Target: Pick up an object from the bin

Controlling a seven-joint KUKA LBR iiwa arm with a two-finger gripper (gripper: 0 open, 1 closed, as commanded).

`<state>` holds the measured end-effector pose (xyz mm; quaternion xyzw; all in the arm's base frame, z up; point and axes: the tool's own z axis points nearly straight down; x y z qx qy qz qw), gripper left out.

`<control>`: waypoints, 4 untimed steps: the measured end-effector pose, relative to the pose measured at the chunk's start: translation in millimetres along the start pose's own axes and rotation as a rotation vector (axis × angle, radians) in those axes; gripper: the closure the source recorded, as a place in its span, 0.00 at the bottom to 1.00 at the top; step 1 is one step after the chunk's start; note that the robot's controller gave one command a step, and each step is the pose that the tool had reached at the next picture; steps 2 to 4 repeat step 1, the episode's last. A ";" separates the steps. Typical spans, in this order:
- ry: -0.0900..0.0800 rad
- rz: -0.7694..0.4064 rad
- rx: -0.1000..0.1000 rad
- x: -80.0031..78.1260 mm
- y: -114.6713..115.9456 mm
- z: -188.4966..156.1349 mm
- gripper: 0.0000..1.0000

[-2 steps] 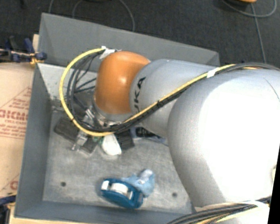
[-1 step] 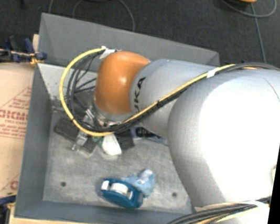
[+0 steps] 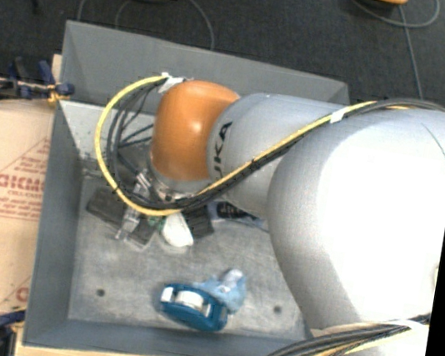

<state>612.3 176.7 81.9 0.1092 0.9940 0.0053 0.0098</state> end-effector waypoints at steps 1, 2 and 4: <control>0.011 -0.001 0.007 1.0 -1.0 -7.5 1.00; 0.011 -0.001 0.007 1.0 -1.0 -7.5 1.00; 0.011 -0.001 0.007 1.0 -1.0 -7.5 1.00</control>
Offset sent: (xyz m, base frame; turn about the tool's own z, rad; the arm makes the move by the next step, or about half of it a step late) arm -0.0001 0.0000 0.0052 -0.0001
